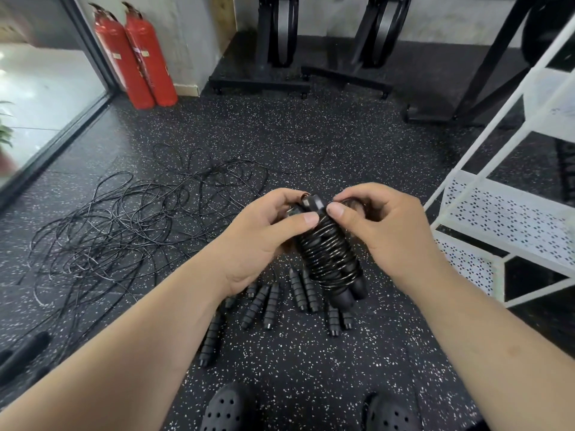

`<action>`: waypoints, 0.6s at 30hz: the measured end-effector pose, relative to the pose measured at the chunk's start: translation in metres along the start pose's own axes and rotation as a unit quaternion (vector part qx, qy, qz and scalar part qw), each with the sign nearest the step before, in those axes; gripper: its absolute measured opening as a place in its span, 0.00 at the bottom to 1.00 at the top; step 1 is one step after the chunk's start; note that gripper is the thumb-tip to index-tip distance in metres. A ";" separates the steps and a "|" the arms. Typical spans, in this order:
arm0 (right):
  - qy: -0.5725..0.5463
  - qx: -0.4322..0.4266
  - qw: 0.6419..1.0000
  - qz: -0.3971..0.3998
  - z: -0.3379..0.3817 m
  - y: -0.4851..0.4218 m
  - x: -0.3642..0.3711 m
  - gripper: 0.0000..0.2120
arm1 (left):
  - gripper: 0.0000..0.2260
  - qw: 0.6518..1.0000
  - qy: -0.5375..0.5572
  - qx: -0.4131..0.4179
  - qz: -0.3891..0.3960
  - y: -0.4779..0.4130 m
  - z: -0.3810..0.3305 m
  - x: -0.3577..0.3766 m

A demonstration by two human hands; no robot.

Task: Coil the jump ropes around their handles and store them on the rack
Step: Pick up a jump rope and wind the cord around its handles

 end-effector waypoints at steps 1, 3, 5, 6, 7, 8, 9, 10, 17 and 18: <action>0.000 -0.026 1.000 -0.004 0.002 0.001 0.002 0.06 | 0.16 0.999 0.032 0.003 0.003 0.002 -0.003 0.003; -0.042 -0.042 0.998 -0.014 0.003 0.004 0.009 0.09 | 0.16 0.994 0.105 0.005 0.009 0.005 -0.007 0.010; -0.080 -0.032 0.996 -0.032 0.004 0.008 0.018 0.10 | 0.19 0.987 0.161 0.000 -0.005 0.006 -0.008 0.017; -0.088 -0.028 0.995 -0.045 0.005 0.010 0.022 0.10 | 0.20 0.983 0.181 -0.006 -0.024 0.006 -0.006 0.019; -0.089 -0.025 0.994 -0.059 0.006 0.011 0.024 0.10 | 0.22 0.980 0.195 -0.017 -0.046 0.006 -0.005 0.022; -0.082 -0.025 0.994 -0.072 0.007 0.012 0.025 0.09 | 0.24 0.977 0.202 -0.027 -0.067 0.007 -0.002 0.024; -0.071 -0.025 0.994 -0.081 0.008 0.011 0.025 0.07 | 0.25 0.975 0.203 -0.037 -0.085 0.008 0.000 0.027; -0.060 -0.027 0.994 -0.089 0.010 0.011 0.025 0.06 | 0.25 0.973 0.205 -0.043 -0.099 0.009 0.002 0.030; -0.054 -0.042 0.993 -0.100 0.019 0.018 0.036 0.04 | 0.22 0.957 0.219 -0.087 -0.169 0.014 0.001 0.040; -0.045 -0.046 0.993 -0.102 0.020 0.021 0.038 0.04 | 0.21 0.957 0.199 -0.098 -0.185 0.015 0.001 0.041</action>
Point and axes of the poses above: each hand's wrist, its own y-axis away from the middle knuckle, its own x-axis out of the palm, z = x × y, the point moved 4 cm from there along -y, towards the middle knuckle, and after that the axes turned 1 degree about -y, right-handed, at the moved point
